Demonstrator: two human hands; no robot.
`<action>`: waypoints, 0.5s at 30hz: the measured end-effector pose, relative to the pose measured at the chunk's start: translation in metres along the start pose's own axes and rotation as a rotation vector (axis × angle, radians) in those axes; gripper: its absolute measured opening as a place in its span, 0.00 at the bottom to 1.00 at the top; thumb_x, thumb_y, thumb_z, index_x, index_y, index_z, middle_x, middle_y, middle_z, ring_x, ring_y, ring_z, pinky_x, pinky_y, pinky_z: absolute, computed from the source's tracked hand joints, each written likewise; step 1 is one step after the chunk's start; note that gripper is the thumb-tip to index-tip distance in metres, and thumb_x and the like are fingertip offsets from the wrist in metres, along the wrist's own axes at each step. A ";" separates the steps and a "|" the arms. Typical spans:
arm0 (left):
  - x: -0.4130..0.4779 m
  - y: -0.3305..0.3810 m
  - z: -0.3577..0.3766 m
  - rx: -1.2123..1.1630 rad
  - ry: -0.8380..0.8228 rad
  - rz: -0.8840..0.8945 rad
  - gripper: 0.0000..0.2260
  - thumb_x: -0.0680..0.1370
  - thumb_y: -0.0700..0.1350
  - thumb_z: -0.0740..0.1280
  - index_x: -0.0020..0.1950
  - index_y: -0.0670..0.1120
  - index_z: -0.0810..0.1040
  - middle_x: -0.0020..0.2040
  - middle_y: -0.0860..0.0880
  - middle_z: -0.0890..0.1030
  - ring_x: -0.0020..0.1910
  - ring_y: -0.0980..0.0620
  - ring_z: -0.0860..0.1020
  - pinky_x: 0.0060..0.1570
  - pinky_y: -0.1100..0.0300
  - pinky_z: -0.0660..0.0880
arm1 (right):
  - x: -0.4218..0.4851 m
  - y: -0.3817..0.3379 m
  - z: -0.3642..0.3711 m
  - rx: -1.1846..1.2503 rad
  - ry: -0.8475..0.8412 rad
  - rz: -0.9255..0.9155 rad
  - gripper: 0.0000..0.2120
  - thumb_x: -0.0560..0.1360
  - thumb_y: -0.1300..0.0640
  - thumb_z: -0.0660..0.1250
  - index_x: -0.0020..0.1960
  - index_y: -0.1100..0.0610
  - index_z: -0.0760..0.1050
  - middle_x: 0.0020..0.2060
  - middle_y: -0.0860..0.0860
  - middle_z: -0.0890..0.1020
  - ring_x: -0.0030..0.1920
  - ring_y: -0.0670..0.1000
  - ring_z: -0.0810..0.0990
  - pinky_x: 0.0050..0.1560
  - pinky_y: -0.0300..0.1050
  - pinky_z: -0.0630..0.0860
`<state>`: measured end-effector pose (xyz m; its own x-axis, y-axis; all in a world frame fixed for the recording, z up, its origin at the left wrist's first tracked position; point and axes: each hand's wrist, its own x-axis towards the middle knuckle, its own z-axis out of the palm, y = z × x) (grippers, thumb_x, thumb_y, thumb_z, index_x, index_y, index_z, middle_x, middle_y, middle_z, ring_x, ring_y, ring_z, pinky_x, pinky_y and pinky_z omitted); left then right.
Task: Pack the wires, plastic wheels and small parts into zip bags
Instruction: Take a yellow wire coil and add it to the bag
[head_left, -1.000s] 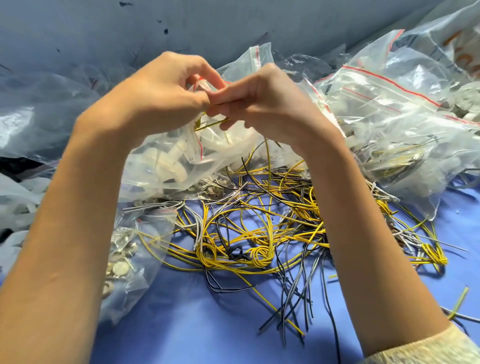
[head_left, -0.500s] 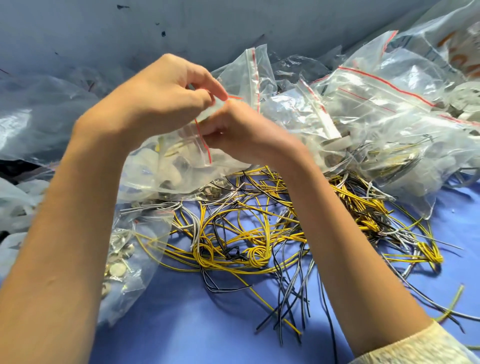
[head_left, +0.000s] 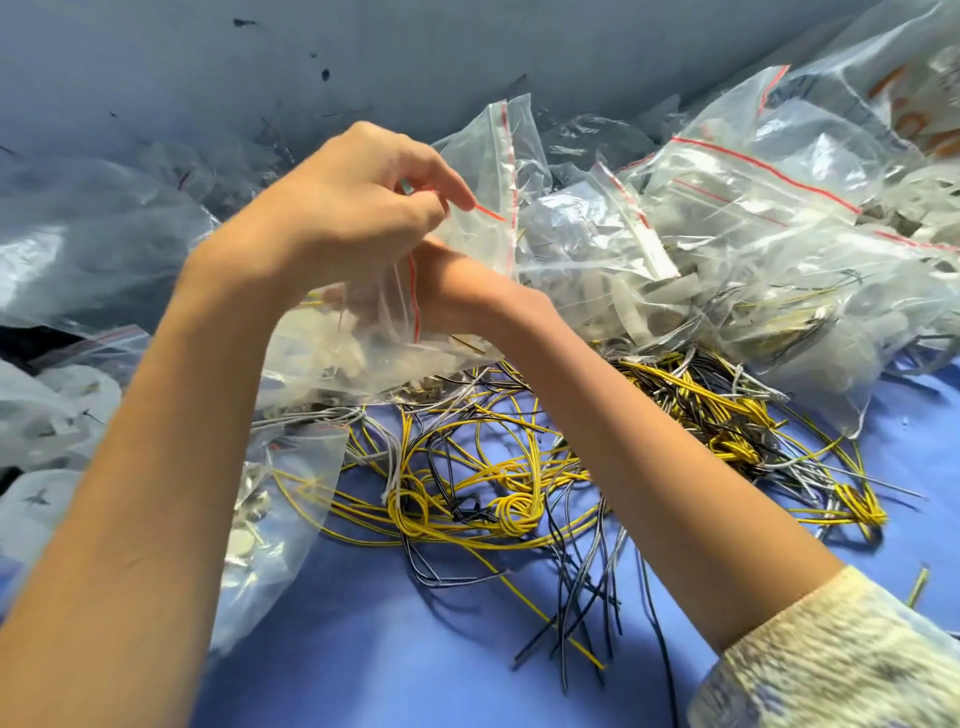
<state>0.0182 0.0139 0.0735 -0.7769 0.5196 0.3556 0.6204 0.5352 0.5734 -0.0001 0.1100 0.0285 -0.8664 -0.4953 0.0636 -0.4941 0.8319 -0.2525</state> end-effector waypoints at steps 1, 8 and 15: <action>0.000 -0.001 0.000 -0.001 0.012 -0.016 0.15 0.65 0.46 0.57 0.42 0.60 0.80 0.48 0.41 0.81 0.49 0.43 0.77 0.53 0.52 0.74 | 0.001 0.002 0.001 0.042 0.004 -0.040 0.04 0.80 0.58 0.60 0.53 0.51 0.68 0.45 0.53 0.75 0.55 0.50 0.68 0.63 0.41 0.63; 0.009 -0.021 0.001 0.127 0.128 -0.129 0.15 0.74 0.38 0.61 0.54 0.49 0.82 0.48 0.46 0.82 0.44 0.53 0.77 0.45 0.63 0.71 | -0.031 0.016 -0.024 0.154 0.096 -0.017 0.05 0.73 0.60 0.70 0.46 0.61 0.82 0.32 0.47 0.77 0.35 0.41 0.69 0.39 0.39 0.67; 0.009 -0.032 0.000 0.292 0.179 -0.206 0.18 0.71 0.40 0.69 0.60 0.50 0.79 0.44 0.49 0.74 0.45 0.50 0.72 0.43 0.63 0.64 | -0.065 0.004 -0.041 0.843 -0.029 -0.179 0.04 0.70 0.61 0.70 0.38 0.61 0.81 0.28 0.56 0.74 0.27 0.44 0.69 0.29 0.33 0.64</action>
<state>-0.0083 0.0013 0.0588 -0.8786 0.2716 0.3927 0.4344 0.7961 0.4213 0.0519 0.1557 0.0625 -0.7727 -0.6171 0.1489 -0.3946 0.2832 -0.8741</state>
